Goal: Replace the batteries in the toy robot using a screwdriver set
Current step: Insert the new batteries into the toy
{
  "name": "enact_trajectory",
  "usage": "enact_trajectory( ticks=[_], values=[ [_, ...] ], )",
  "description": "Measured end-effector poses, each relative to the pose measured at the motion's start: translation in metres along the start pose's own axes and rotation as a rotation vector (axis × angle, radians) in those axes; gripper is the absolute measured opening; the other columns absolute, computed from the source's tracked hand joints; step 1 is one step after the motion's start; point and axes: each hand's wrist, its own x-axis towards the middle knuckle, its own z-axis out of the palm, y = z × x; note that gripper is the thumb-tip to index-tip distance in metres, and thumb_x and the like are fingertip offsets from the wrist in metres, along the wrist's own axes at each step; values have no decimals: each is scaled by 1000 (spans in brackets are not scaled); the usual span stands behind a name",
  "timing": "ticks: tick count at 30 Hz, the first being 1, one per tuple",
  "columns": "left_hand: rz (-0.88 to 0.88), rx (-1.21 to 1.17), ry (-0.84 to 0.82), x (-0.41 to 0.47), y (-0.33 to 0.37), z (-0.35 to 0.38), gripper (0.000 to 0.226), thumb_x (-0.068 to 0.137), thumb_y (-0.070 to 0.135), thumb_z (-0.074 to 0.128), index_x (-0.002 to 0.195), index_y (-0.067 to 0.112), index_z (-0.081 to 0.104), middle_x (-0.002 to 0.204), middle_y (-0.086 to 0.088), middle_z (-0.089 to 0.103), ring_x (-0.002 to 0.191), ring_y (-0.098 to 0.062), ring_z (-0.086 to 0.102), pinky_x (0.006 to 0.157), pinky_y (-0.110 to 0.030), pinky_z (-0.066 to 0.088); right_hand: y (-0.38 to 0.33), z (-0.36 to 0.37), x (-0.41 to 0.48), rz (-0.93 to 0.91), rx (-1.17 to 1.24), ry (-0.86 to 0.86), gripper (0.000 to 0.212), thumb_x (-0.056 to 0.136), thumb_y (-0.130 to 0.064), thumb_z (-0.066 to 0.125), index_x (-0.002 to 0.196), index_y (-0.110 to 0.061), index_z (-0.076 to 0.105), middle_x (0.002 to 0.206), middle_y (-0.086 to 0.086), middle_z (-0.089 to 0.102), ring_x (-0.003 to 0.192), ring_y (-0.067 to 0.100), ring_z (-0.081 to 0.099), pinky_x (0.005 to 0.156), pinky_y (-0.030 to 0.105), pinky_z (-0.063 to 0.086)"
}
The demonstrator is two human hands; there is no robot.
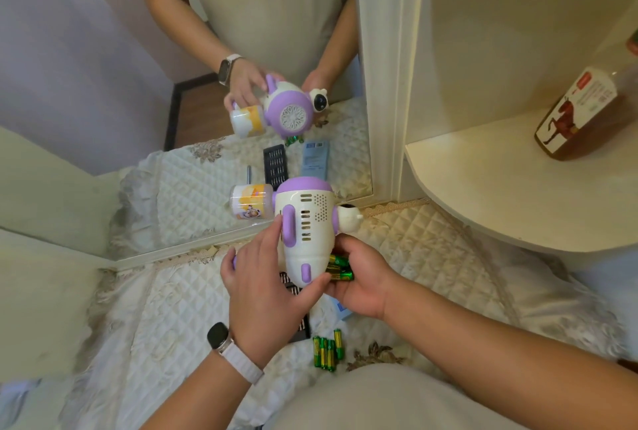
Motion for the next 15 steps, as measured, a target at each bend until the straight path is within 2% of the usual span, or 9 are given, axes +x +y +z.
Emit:
enact_trajectory(
  ticks=[3,6,9,12,15],
  values=[
    [-68,-117,16,2,-1,-3,94,61,66,69,144,33,38,118,22,57,107,-2,54,111,-52,26,-5,0,-5,-15,-25,-32,23,93,-17,51,99,-2,68,87,16,71,75,26,69,69,37,60],
    [-111,-176,20,4,-2,-5,98,60,66,71,146,33,35,120,27,54,109,-1,53,112,-53,27,-8,4,-10,-23,-35,-47,21,93,-14,51,91,-1,67,84,16,71,73,25,70,69,38,61],
    [-104,-171,15,5,-2,-4,99,60,66,70,147,34,34,121,30,52,110,-2,53,111,-54,28,-9,5,-14,-5,-58,-62,20,94,-13,50,95,-1,66,86,16,71,75,24,71,70,38,61],
    [-100,-152,22,5,-3,-3,97,61,67,69,146,35,35,120,26,55,109,-3,53,112,-53,27,-10,3,-16,13,-79,-68,19,94,-14,53,94,-2,68,89,16,72,77,24,71,76,39,60],
    [-100,-134,22,2,-7,-1,97,61,68,68,145,33,37,120,21,58,110,-5,54,113,-51,26,-10,-1,-19,27,-120,-57,15,93,-13,58,92,-2,69,88,14,73,77,21,71,73,34,61]
  ],
)
